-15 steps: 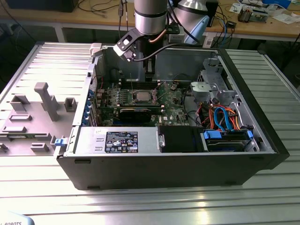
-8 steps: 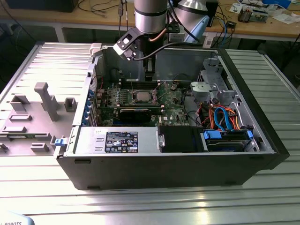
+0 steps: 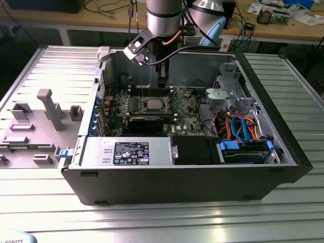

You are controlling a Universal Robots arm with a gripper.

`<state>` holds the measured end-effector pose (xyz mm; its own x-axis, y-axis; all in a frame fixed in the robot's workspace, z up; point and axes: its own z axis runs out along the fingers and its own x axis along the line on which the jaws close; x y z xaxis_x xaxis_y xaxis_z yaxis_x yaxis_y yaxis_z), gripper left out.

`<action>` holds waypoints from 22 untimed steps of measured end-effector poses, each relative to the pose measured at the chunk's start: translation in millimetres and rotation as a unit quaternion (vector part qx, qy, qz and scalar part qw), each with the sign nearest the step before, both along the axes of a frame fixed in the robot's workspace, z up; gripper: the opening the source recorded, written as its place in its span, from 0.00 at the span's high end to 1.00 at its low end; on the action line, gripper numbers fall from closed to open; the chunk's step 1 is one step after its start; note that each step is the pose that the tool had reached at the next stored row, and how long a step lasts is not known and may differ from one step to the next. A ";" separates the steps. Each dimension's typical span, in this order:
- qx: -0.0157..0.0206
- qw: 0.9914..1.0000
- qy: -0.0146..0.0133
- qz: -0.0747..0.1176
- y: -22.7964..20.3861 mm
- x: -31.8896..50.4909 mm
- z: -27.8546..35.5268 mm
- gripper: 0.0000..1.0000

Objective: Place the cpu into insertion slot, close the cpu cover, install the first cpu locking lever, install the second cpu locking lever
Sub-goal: 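Close the cpu cover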

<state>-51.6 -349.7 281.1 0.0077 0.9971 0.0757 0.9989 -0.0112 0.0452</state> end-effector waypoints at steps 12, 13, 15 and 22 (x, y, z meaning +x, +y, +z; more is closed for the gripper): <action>0.000 1.000 0.000 0.000 0.0 3.9 0.0 0.89; 0.000 1.000 0.000 0.000 0.0 4.2 0.0 0.89; 0.000 1.000 0.000 0.000 0.0 4.8 0.0 0.89; 0.000 1.000 0.000 0.000 0.0 7.4 0.0 0.89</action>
<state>-44.2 -349.7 281.1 0.0080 0.9971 0.0757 0.9989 -0.0114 0.0452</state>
